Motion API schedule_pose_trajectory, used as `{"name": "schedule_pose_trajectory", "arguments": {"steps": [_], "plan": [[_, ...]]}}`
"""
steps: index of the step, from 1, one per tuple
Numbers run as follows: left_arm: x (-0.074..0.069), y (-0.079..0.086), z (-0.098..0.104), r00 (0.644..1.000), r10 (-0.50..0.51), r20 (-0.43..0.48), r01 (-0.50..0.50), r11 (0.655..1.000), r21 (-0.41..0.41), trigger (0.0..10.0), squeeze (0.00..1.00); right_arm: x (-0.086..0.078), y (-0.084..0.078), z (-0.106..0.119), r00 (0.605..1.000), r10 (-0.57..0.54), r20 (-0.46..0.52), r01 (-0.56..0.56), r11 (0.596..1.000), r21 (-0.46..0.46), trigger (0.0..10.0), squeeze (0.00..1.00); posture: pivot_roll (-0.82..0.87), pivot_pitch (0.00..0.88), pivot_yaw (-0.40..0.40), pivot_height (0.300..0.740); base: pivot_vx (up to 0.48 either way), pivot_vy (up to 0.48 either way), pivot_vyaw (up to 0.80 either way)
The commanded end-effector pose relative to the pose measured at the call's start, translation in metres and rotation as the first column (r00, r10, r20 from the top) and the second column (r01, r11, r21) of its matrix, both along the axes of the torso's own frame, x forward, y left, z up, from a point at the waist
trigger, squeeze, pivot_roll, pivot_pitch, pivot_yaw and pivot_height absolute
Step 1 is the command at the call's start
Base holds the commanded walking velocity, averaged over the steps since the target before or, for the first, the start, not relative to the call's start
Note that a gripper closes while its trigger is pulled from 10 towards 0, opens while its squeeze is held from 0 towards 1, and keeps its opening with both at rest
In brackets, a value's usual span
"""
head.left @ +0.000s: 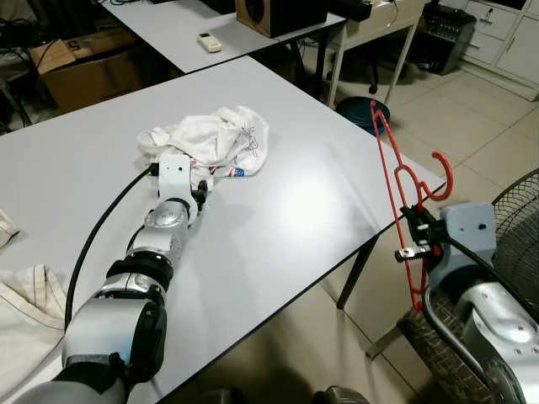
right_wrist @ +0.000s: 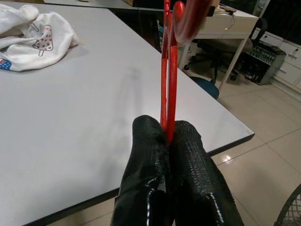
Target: Hang hanger
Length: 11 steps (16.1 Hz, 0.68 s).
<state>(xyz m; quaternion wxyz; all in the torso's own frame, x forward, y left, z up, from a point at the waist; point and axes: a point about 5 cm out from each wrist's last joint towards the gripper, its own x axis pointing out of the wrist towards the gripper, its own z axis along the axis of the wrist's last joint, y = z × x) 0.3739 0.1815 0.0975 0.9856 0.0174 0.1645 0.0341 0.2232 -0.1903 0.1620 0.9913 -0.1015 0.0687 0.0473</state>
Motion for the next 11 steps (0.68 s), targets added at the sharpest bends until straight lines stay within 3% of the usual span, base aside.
{"name": "schedule_pose_trajectory", "arguments": {"steps": [1,4,5,8,11], "plan": [[-0.003,0.002,-0.004,1.0,0.012,0.002,-0.012,0.999,-0.046,0.0,0.0,0.003,0.002,0.001,1.0,0.015,0.014,-0.015,1.0,0.002,10.0,0.0,-0.23,0.011,0.03,0.74,0.0,0.0,0.0],[-0.005,0.002,-0.007,1.0,0.005,-0.005,-0.005,0.996,-0.093,0.0,0.0,0.007,0.006,0.001,0.999,0.037,0.014,-0.037,0.999,0.004,10.0,0.0,-0.21,0.014,0.016,0.74,0.0,0.0,0.0],[-0.007,0.004,-0.011,0.999,0.029,-0.016,-0.032,0.988,-0.149,0.0,0.0,0.01,0.009,-0.001,0.998,0.054,0.012,-0.054,0.999,0.007,10.0,0.0,-0.2,0.018,0.01,0.74,0.0,0.0,0.0],[-0.009,0.007,-0.015,0.998,0.064,-0.028,-0.068,0.974,-0.216,0.0,0.0,0.01,0.012,-0.002,0.998,0.061,0.013,-0.061,0.998,0.008,10.0,0.0,-0.21,0.016,0.017,0.74,0.0,0.0,0.0],[-0.013,0.0,-0.025,0.997,0.039,-0.067,-0.058,0.949,-0.311,0.0,0.0,0.01,0.009,-0.001,0.999,0.047,0.024,-0.047,0.999,0.002,10.0,0.0,-0.21,0.013,0.026,0.74,0.0,0.0,0.0]]}}
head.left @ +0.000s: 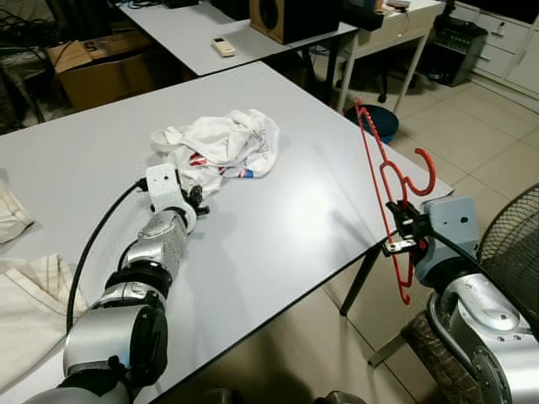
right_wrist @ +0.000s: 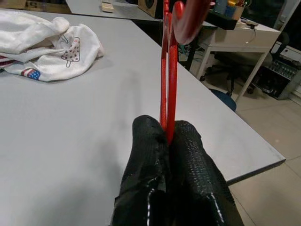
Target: Hang hanger
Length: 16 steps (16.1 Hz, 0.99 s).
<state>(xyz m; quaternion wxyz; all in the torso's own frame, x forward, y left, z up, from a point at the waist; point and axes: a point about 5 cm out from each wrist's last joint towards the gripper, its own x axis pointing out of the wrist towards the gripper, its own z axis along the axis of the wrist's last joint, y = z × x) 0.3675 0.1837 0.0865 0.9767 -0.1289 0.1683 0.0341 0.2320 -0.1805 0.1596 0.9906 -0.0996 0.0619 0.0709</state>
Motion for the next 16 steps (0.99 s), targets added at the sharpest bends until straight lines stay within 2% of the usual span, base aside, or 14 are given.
{"name": "schedule_pose_trajectory", "arguments": {"steps": [1,3,8,11,13,14,15,16], "plan": [[-0.007,-0.006,-0.015,0.998,-0.019,-0.057,0.016,0.999,-0.051,0.0,0.0,0.002,-0.002,0.002,1.0,-0.004,0.018,0.005,1.0,-0.006,10.0,0.0,-0.21,0.011,0.026,0.74,0.0,0.0,0.0],[-0.005,-0.012,-0.012,1.0,-0.008,-0.03,0.003,0.99,-0.14,0.0,0.0,0.003,-0.002,0.001,1.0,-0.01,0.021,0.01,1.0,-0.006,10.0,0.0,-0.21,0.007,0.028,0.74,0.0,0.0,0.0],[-0.001,-0.01,-0.003,0.999,0.03,0.019,-0.024,0.961,-0.275,0.0,0.0,0.005,0.0,0.001,0.999,-0.015,0.03,0.015,1.0,-0.004,10.0,0.0,-0.21,0.0,0.035,0.74,0.0,0.0,0.0],[0.005,0.003,0.011,0.993,0.092,0.076,-0.064,0.947,-0.316,0.0,0.0,0.007,-0.003,0.003,0.999,-0.026,0.044,0.026,1.0,-0.007,10.0,0.0,-0.21,0.0,0.037,0.74,0.0,0.0,0.0],[0.015,0.018,0.036,0.977,0.125,0.17,-0.068,0.951,-0.303,0.0,0.0,0.009,-0.003,0.004,0.998,-0.032,0.052,0.032,0.999,-0.005,10.0,0.0,-0.21,0.0,0.036,0.74,0.0,0.0,0.0],[0.03,0.034,0.089,0.926,0.108,0.362,-0.022,0.972,-0.233,0.0,0.0,0.011,-0.003,0.005,0.997,-0.036,0.068,0.036,0.999,-0.002,10.0,0.0,-0.2,0.0,0.035,0.74,0.0,0.0,0.0],[0.037,0.04,0.129,0.863,0.068,0.501,0.03,0.982,-0.185,0.0,0.0,0.013,-0.003,0.006,0.996,-0.043,0.082,0.043,0.999,0.006,10.0,0.0,-0.19,0.0,0.036,0.74,0.0,0.0,0.0],[0.039,0.04,0.182,0.73,-0.025,0.684,0.118,0.989,-0.09,0.0,0.0,0.014,-0.003,0.009,0.994,-0.054,0.099,0.053,0.999,0.013,10.0,0.0,-0.19,0.0,0.039,0.74,0.0,0.0,0.0]]}}
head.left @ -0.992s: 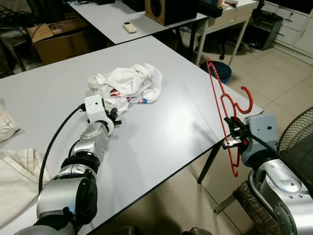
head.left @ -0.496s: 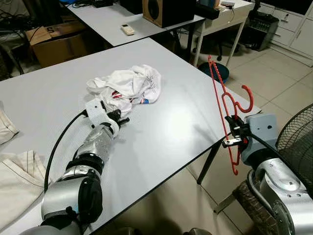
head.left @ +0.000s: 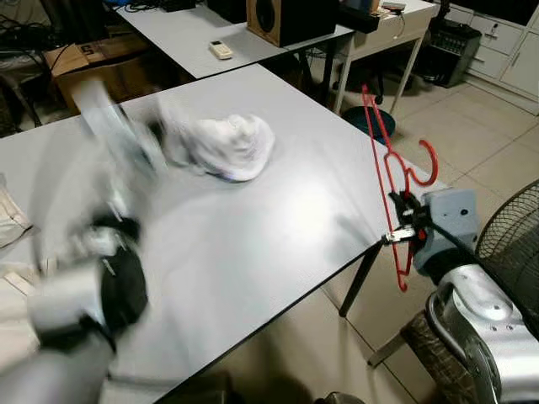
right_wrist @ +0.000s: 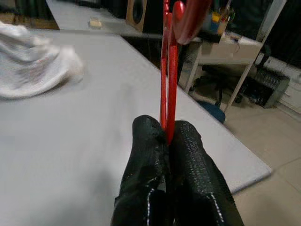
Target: Hang hanger
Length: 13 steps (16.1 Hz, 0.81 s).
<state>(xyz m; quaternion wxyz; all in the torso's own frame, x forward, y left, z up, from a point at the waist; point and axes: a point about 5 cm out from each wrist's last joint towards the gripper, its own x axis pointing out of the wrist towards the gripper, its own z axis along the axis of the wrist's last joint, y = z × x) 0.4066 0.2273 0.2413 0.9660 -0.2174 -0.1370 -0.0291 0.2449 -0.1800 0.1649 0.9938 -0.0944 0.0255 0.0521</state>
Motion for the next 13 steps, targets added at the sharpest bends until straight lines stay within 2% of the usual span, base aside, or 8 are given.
{"name": "schedule_pose_trajectory", "arguments": {"steps": [1,2,3,5,6,7,9,13], "plan": [[-0.005,-0.012,0.071,0.936,-0.156,0.314,0.117,0.983,0.142,0.0,0.0,0.003,-0.005,0.005,0.999,-0.03,0.037,0.03,1.0,0.001,10.0,0.0,-0.19,0.0,0.041,0.74,0.0,0.0,0.0],[-0.018,-0.029,0.115,0.795,-0.351,0.494,0.292,0.936,0.196,0.0,0.0,0.003,-0.006,0.007,0.997,-0.046,0.054,0.045,0.999,0.011,10.0,0.0,-0.17,0.0,0.045,0.74,0.0,0.0,0.0],[-0.026,-0.036,0.133,0.708,-0.452,0.542,0.398,0.89,0.221,0.0,0.0,0.004,-0.008,0.007,0.996,-0.067,0.06,0.065,0.997,0.034,10.0,0.0,-0.17,0.0,0.048,0.74,0.0,0.0,0.0],[-0.018,-0.038,0.117,0.784,-0.472,0.403,0.358,0.874,0.327,0.0,0.0,0.005,-0.007,0.004,0.995,-0.078,0.057,0.075,0.996,0.042,10.0,0.0,-0.16,0.0,0.054,0.74,0.0,0.0,0.0],[-0.011,-0.039,0.091,0.847,-0.461,0.266,0.321,0.842,0.434,0.0,0.0,0.006,-0.005,0.004,0.996,-0.074,0.059,0.071,0.997,0.042,10.0,0.0,-0.16,0.0,0.056,0.74,0.0,0.0,0.0],[-0.01,-0.041,0.07,0.858,-0.482,0.178,0.356,0.808,0.47,0.0,0.0,0.007,-0.003,0.004,0.995,-0.072,0.064,0.069,0.997,0.047,10.0,0.0,-0.15,0.0,0.054,0.74,0.0,0.0,0.0],[-0.01,-0.043,0.055,0.868,-0.492,0.062,0.379,0.74,0.556,0.0,0.0,0.006,-0.002,0.003,0.996,-0.069,0.061,0.066,0.997,0.049,10.0,0.0,-0.16,0.0,0.059,0.74,0.0,0.0,0.0],[-0.011,-0.044,0.045,0.858,-0.514,-0.004,0.41,0.679,0.608,0.0,0.0,0.004,-0.002,0.0,0.996,-0.071,0.054,0.069,0.997,0.047,10.0,0.0,-0.15,0.0,0.061,0.74,0.0,0.0,0.0]]}}
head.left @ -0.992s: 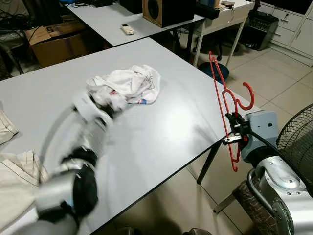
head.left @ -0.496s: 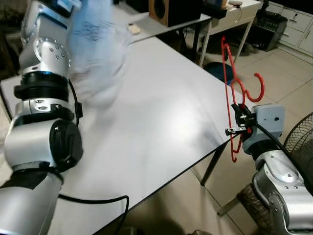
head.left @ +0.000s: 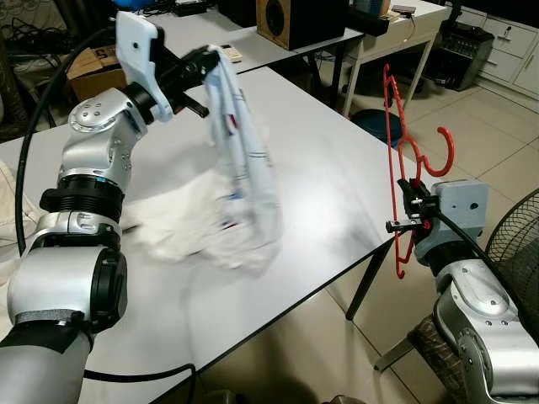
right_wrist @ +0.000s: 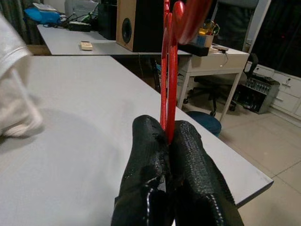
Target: Hang hanger
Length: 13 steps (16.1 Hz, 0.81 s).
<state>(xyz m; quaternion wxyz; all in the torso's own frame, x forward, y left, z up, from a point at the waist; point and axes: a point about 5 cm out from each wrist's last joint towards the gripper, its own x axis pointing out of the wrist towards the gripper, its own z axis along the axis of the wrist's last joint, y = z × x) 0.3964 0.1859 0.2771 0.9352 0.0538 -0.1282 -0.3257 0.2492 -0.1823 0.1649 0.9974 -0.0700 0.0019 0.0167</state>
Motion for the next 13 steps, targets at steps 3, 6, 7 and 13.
{"name": "schedule_pose_trajectory", "arguments": {"steps": [3,6,7,13], "plan": [[0.004,-0.002,0.008,0.998,0.056,0.023,-0.057,0.997,0.052,0.0,0.0,0.003,0.004,-0.002,1.0,0.012,0.0,-0.012,1.0,-0.004,10.0,0.0,-0.13,0.0,0.05,0.74,0.0,0.0,0.0],[-0.033,0.007,0.13,0.855,-0.198,0.478,0.445,0.754,-0.484,0.0,0.0,0.009,-0.005,0.017,0.99,-0.067,0.127,0.063,0.997,0.035,10.0,0.0,-0.12,0.0,0.051,0.74,0.0,0.0,0.0],[-0.037,0.008,0.134,0.836,-0.236,0.496,0.483,0.747,-0.457,0.0,0.0,0.008,-0.007,0.017,0.988,-0.08,0.132,0.075,0.996,0.047,10.0,0.0,-0.12,0.0,0.053,0.74,0.0,0.0,0.0],[-0.011,-0.01,0.022,0.974,-0.219,0.058,0.205,0.962,0.178,0.0,0.0,0.008,-0.002,0.006,0.993,-0.066,0.093,0.062,0.997,0.042,10.0,0.0,-0.11,0.0,0.058,0.74,0.0,0.0,0.0]]}}
